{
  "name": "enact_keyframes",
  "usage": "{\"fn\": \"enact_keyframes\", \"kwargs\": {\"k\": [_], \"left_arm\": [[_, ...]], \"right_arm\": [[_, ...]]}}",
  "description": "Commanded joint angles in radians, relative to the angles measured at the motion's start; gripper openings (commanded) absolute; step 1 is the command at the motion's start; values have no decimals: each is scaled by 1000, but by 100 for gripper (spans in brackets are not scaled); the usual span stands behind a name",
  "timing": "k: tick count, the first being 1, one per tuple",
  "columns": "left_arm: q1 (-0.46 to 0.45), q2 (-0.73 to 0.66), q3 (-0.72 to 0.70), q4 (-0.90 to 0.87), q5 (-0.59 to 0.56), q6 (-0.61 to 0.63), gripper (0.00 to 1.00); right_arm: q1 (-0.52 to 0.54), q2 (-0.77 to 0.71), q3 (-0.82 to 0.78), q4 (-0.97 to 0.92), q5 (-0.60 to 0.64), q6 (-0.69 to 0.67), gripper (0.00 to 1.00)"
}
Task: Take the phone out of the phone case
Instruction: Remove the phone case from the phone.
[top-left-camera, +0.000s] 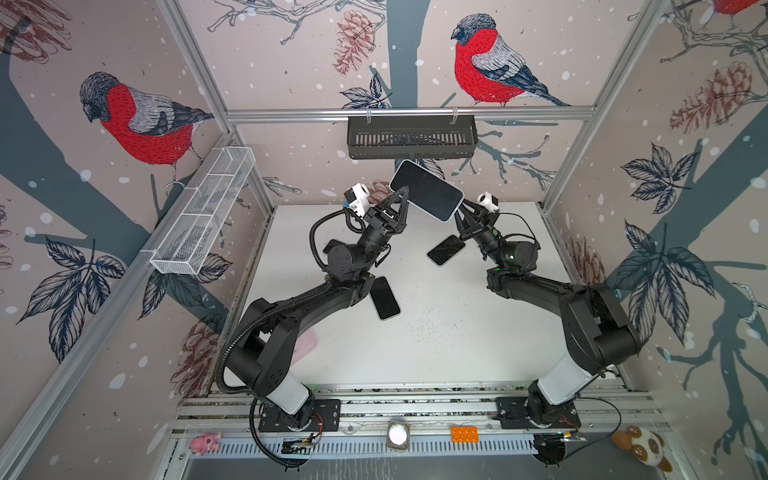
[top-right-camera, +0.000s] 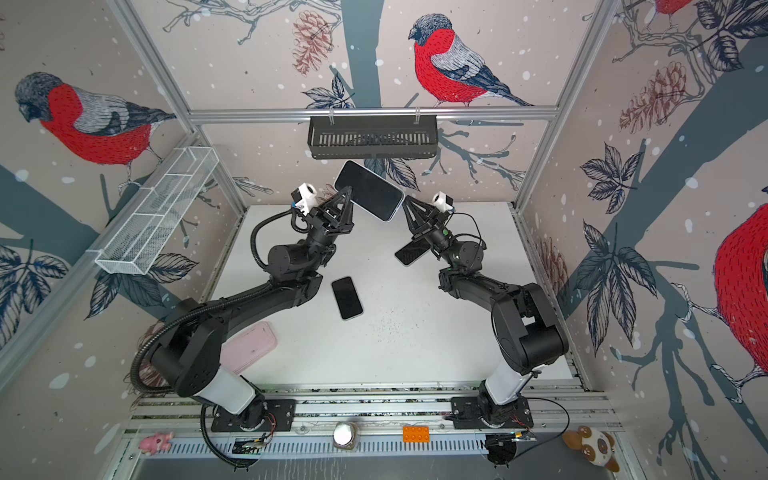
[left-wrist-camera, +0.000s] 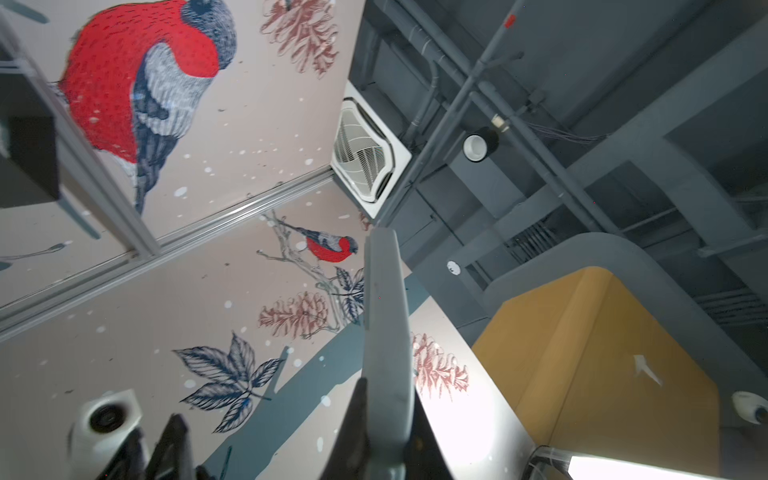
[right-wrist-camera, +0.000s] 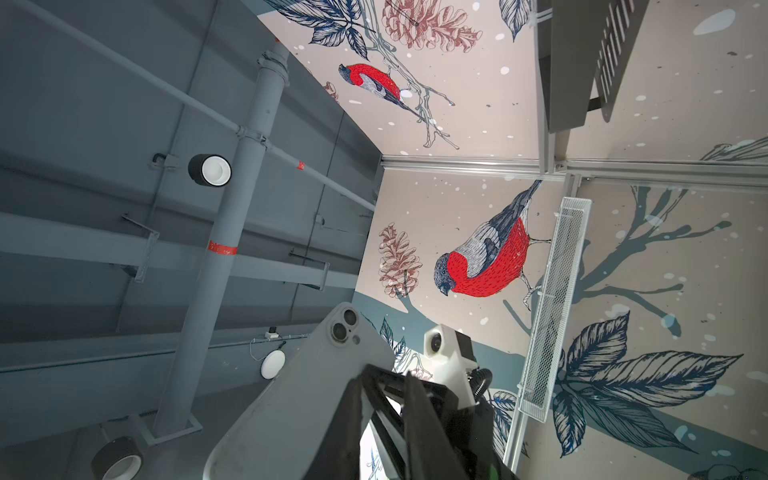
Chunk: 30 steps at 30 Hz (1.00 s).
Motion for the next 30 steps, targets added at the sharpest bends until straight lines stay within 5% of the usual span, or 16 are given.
{"fn": "enact_keyframes", "kwargs": {"k": [1, 8, 12, 16, 23, 30], "left_arm": [[6, 11, 17, 269, 24, -41, 0], [21, -27, -47, 166, 25, -44, 0], [22, -115, -91, -38, 28, -4, 0], [13, -187, -126, -205, 21, -24, 0], [-34, -213, -144, -299, 35, -33, 0], [-56, -242, -208, -301, 17, -23, 0]], "right_arm": [[-10, -1, 10, 262, -11, 18, 23], [-80, -149, -71, 136, -146, -160, 47], [-119, -392, -145, -382, -221, -560, 57], [-77, -606, -88, -999, -141, -1008, 61], [-15, -683, -151, -967, -210, -1027, 62], [71, -777, -205, -1008, -153, -1078, 62]]}}
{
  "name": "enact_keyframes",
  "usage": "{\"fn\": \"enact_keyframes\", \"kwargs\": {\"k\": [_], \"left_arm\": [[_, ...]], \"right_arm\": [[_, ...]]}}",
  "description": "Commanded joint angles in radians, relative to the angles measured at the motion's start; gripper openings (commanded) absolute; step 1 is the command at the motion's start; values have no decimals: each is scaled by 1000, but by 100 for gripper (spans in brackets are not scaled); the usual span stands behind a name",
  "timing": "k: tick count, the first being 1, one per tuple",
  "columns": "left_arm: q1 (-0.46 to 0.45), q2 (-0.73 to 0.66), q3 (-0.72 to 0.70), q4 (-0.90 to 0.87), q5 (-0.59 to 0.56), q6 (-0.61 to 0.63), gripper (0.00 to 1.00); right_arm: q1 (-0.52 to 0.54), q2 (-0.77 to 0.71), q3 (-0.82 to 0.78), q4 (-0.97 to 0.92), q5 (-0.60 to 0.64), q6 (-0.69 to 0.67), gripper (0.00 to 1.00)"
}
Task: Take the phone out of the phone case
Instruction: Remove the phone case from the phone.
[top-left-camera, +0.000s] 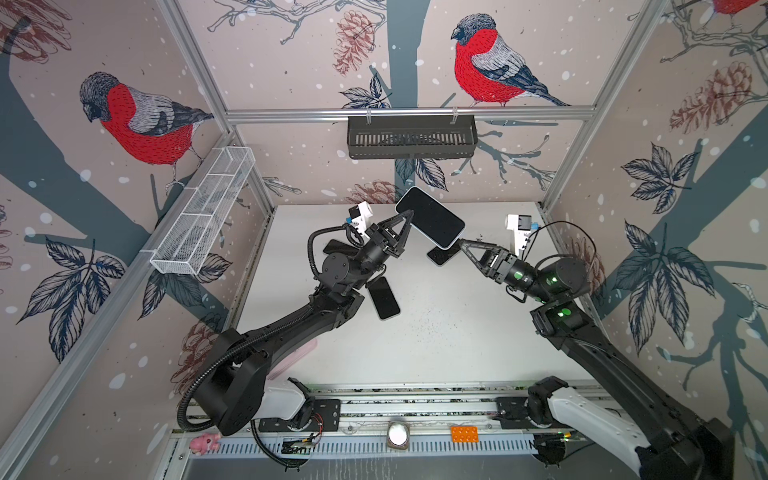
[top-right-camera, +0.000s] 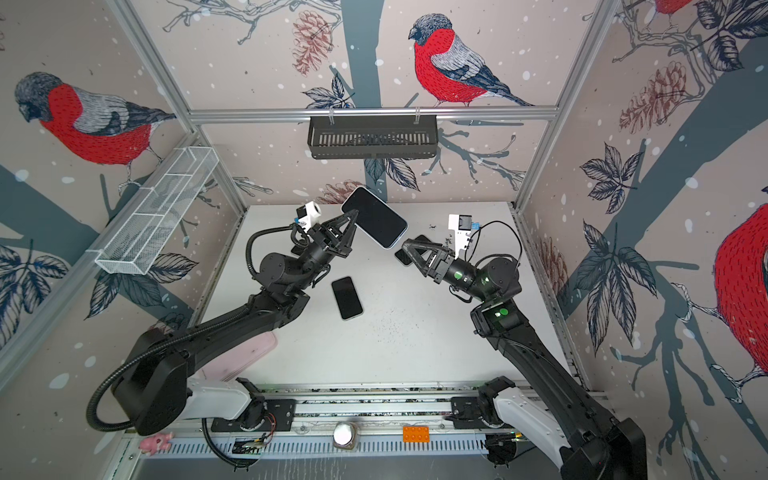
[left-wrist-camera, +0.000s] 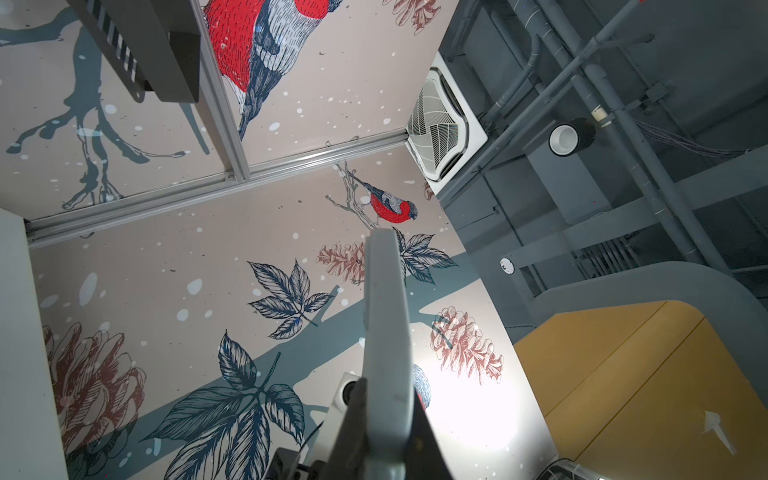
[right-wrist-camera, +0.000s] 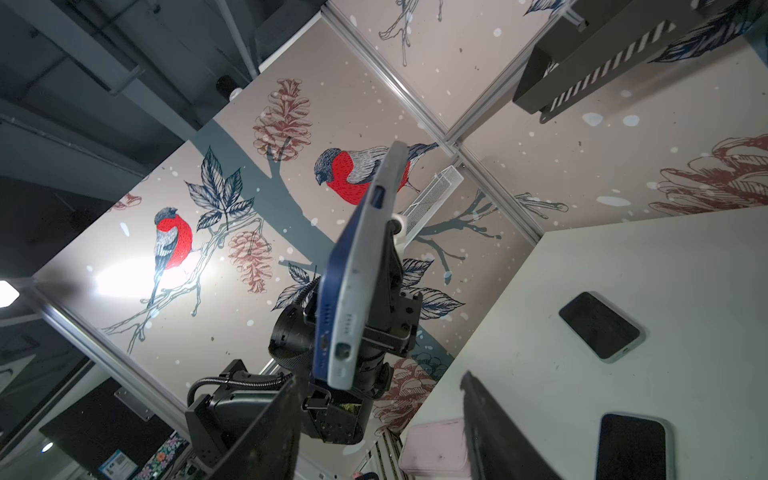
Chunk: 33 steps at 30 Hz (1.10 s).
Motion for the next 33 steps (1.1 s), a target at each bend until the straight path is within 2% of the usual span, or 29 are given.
{"fn": "enact_keyframes", "kwargs": {"k": [1, 15, 33], "left_arm": [[-9, -16, -20, 65, -13, -3, 0], [-42, -13, -43, 121, -17, 8, 0], [-63, -12, -32, 103, 4, 62, 0]], "right_arm": [[8, -20, -27, -6, 26, -34, 62], [11, -29, -50, 6, 53, -11, 58], [1, 0, -49, 22, 59, 3, 56]]}}
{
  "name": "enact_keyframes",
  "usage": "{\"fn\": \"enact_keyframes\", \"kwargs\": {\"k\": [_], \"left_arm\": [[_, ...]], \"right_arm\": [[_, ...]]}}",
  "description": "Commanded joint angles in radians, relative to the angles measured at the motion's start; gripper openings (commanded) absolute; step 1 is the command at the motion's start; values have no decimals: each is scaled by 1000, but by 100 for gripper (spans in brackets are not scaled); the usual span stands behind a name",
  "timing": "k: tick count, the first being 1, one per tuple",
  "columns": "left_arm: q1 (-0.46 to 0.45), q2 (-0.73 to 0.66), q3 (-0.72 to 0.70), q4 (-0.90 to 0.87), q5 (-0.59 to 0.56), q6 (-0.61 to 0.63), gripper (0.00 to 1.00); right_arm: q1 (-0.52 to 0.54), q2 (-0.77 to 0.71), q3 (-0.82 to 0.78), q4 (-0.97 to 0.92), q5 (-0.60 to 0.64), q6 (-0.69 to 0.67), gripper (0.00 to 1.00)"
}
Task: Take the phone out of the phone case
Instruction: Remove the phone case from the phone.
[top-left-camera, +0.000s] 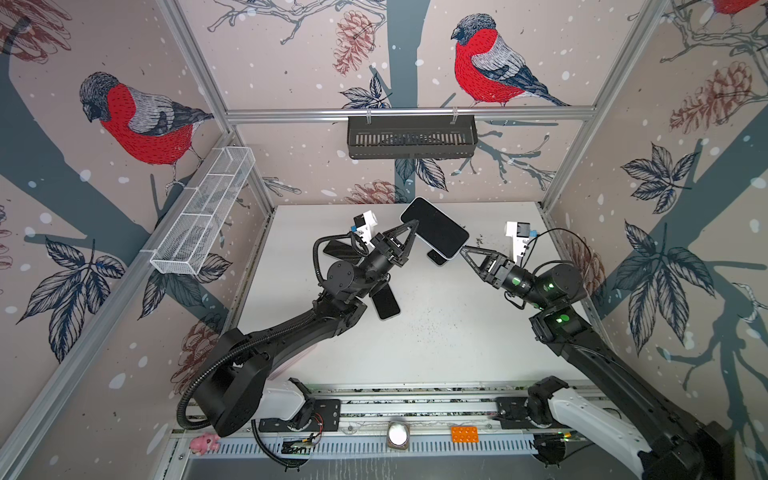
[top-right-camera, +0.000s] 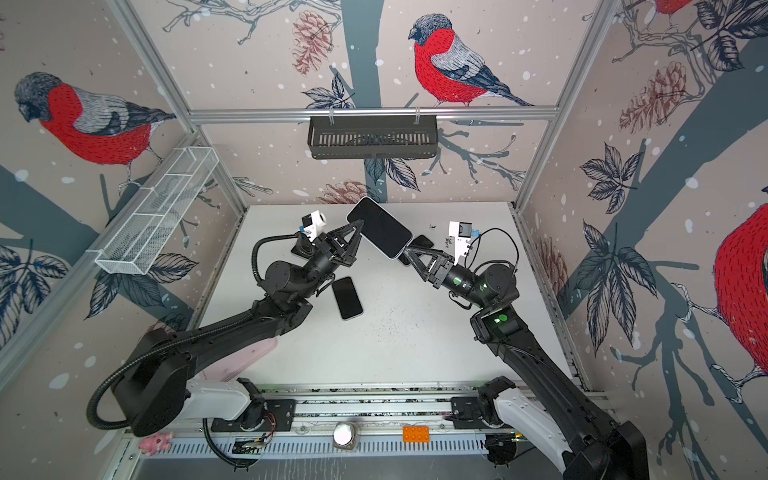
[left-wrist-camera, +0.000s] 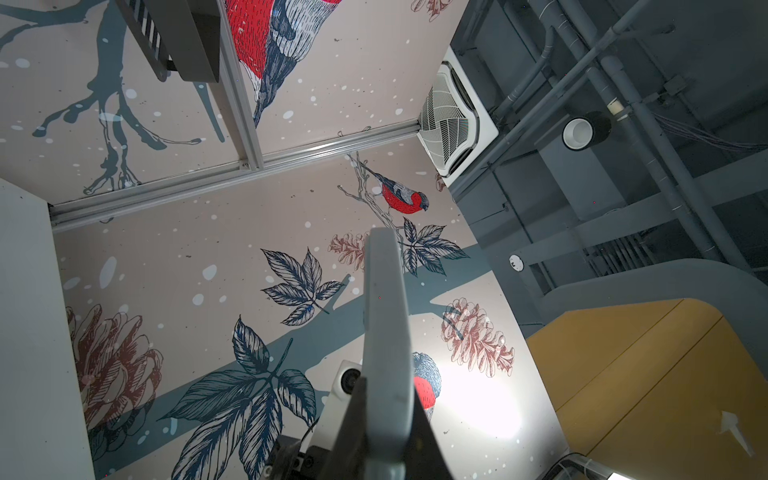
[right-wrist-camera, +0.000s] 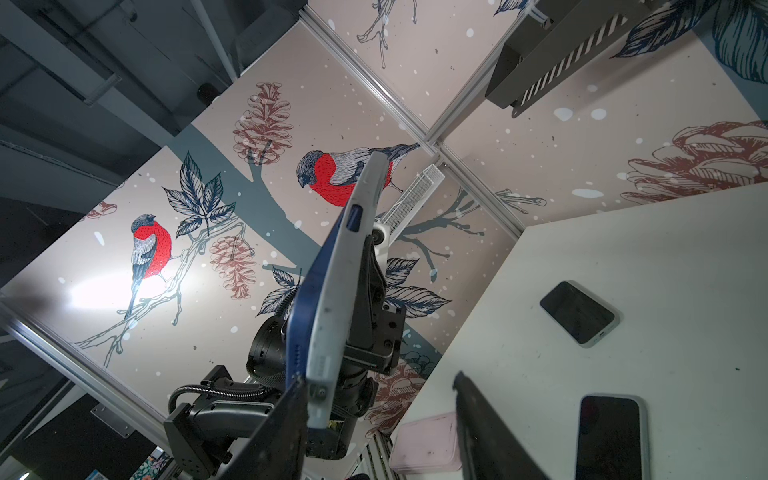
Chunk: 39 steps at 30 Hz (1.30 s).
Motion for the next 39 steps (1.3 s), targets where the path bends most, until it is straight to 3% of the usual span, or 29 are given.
{"fn": "enact_keyframes", "kwargs": {"k": [1, 17, 22, 30, 39], "left_arm": [[-11, -12, 15, 71, 40, 29, 0], [-21, -44, 29, -61, 71, 145, 0], [-20, -41, 13, -48, 70, 146, 0], [1, -14, 19, -74, 96, 136, 0], [8, 71, 39, -150, 125, 164, 0]], "right_arm": [[0, 9, 4, 20, 12, 3, 55], [-17, 40, 18, 50, 1, 34, 51], [-28, 35, 14, 42, -5, 37, 45], [-38, 2, -47, 91, -42, 109, 18], [-41, -38, -68, 25, -57, 142, 4]]}}
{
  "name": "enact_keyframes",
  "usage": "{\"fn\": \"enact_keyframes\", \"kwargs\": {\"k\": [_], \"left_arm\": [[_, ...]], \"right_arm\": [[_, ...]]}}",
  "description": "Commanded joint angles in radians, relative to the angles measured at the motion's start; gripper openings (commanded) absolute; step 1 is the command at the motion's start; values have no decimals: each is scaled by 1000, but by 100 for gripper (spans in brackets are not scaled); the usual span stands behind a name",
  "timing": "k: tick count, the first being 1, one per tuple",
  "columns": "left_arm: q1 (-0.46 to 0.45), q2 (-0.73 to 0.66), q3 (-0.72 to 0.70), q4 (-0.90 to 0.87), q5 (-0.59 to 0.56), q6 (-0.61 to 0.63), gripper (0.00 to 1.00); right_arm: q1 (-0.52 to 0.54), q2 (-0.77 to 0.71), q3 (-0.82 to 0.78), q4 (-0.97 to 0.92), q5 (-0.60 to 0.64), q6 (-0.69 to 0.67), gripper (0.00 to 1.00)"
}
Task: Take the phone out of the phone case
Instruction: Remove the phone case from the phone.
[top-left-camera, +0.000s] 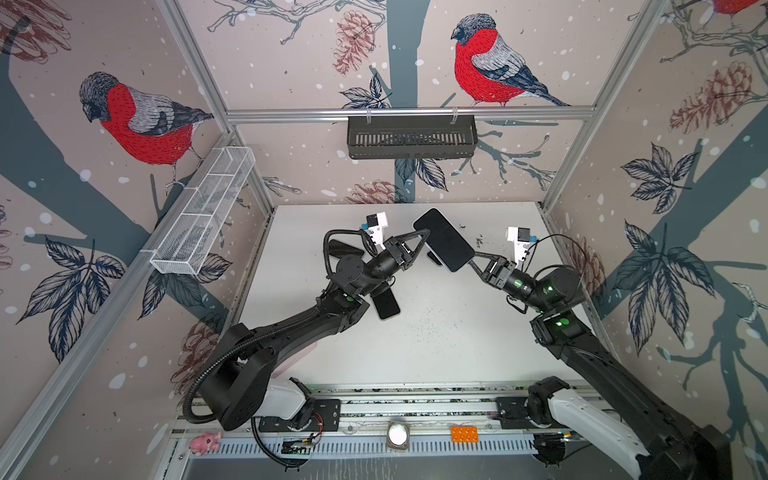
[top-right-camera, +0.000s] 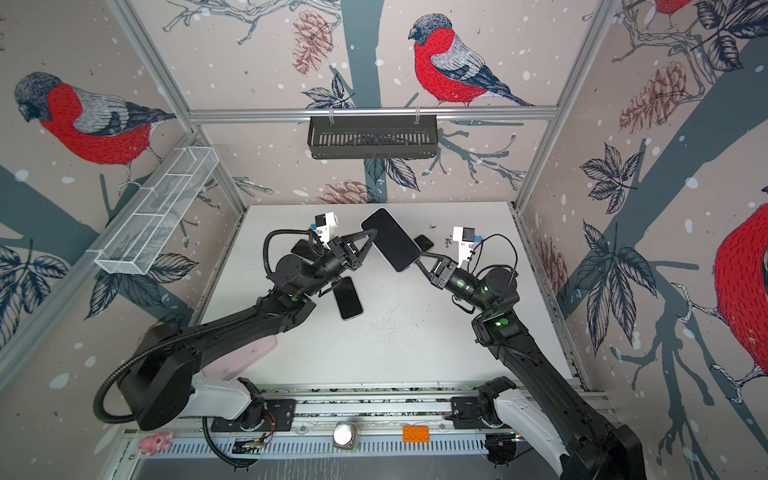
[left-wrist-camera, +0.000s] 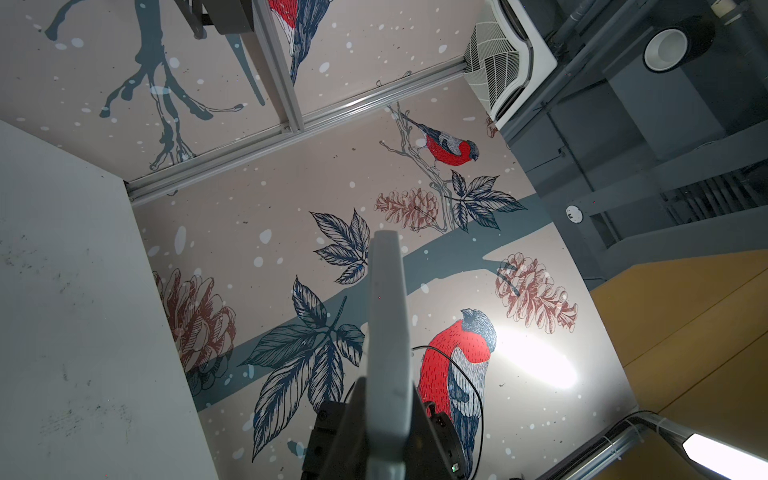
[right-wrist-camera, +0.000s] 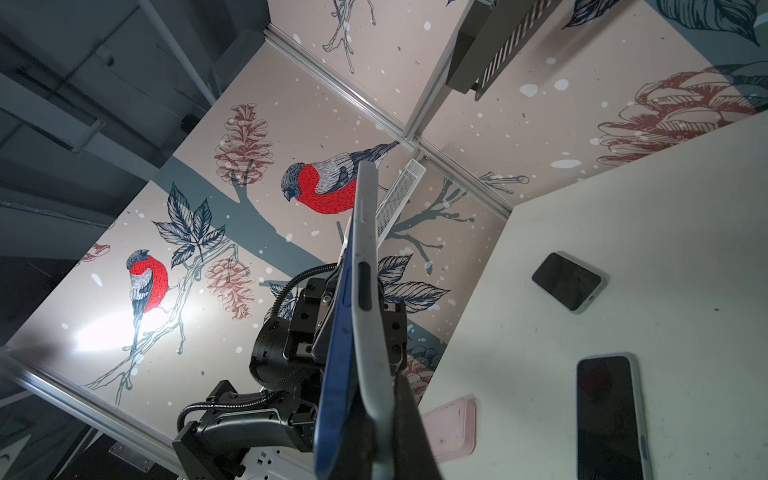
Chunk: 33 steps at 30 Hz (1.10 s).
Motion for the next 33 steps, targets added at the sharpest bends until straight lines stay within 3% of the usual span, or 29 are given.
{"fn": "enact_keyframes", "kwargs": {"k": [1, 2, 5, 6, 8, 14, 22, 30, 33], "left_arm": [[2, 25, 13, -46, 12, 39, 5], [5, 29, 13, -64, 13, 50, 28], [13, 28, 6, -120, 6, 80, 61], [16, 24, 6, -145, 5, 96, 70], [17, 14, 8, -197, -4, 129, 78], [26, -11, 25, -365, -38, 228, 91], [23, -140, 36, -615, -206, 465, 95], [-171, -91, 297, -959, -314, 1031, 93], [-244, -33, 392, -1085, -336, 1176, 90]], "right_arm": [[2, -12, 0, 21, -46, 11, 4], [-2, -16, 0, 5, -41, 11, 4], [-15, -23, -7, -26, -23, 21, 3], [-18, -22, -13, -27, -19, 29, 3], [-26, -20, -26, -25, -11, 45, 2], [-48, 11, -75, -5, 15, 106, 2], [-84, 37, -123, -6, 29, 124, 1], [-108, 70, -149, -11, 33, 118, 1], [-110, 87, -156, 1, 33, 119, 1]]}}
